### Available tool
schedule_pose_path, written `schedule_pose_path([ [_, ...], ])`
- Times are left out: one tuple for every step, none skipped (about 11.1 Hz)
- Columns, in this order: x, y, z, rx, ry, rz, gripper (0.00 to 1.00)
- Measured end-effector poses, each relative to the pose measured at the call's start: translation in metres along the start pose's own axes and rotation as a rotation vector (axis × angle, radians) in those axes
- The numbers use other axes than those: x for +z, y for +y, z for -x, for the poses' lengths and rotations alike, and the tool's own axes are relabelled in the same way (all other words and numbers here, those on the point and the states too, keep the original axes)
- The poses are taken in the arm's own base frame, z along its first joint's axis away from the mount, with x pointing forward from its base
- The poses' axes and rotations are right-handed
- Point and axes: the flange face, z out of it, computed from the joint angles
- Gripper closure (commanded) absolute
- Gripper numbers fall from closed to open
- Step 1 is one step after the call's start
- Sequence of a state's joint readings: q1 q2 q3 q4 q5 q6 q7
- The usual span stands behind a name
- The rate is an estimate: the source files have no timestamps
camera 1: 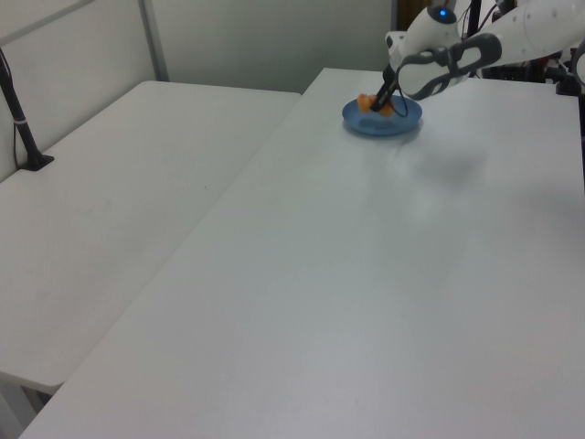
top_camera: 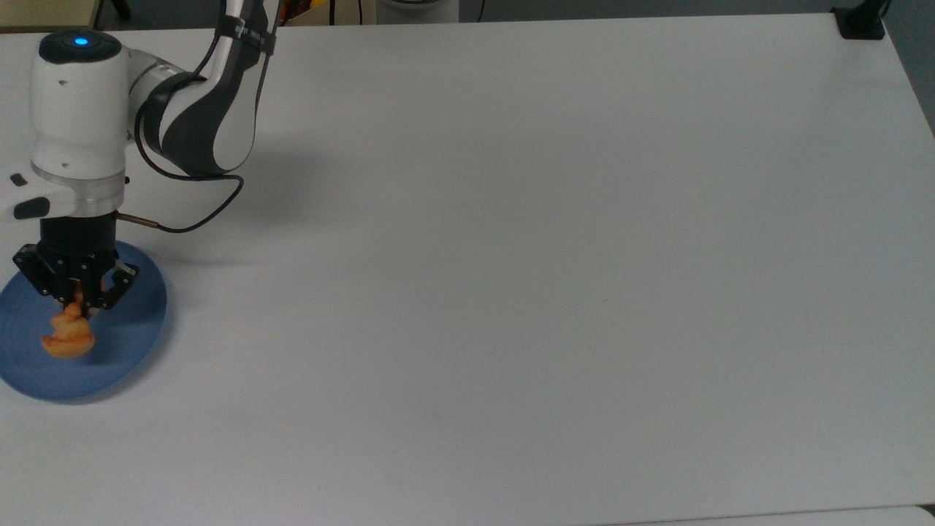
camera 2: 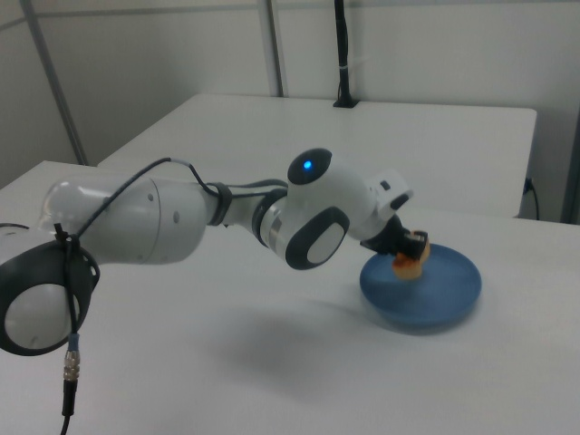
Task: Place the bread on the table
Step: 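Lift the bread roll off the plate and carry it across the table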
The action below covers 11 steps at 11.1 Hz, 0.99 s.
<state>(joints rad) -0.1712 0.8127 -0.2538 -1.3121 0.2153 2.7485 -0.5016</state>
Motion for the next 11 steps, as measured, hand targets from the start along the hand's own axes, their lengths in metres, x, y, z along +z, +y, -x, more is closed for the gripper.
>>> schedule_pose_path([
  [-0.019,0.008,-0.012,0.01,0.029,0.007,1.0],
  [-0.04,0.016,-0.022,0.018,0.051,0.012,0.99],
  [-0.055,0.02,-0.027,0.024,0.049,0.003,0.99],
  [-0.069,0.019,-0.033,0.028,0.041,-0.017,0.98],
  [-0.086,0.012,-0.041,0.028,0.041,-0.047,0.97],
  [-0.102,-0.001,-0.049,0.026,0.052,-0.078,0.97],
  [-0.117,-0.015,-0.055,0.032,0.058,-0.105,0.97],
  [-0.131,-0.032,-0.058,0.037,0.048,-0.143,0.97],
  [-0.149,-0.054,-0.062,0.046,0.036,-0.19,0.97],
  [-0.169,-0.076,-0.064,0.063,0.03,-0.228,0.96],
  [-0.189,-0.099,-0.063,0.074,0.024,-0.262,0.95],
])
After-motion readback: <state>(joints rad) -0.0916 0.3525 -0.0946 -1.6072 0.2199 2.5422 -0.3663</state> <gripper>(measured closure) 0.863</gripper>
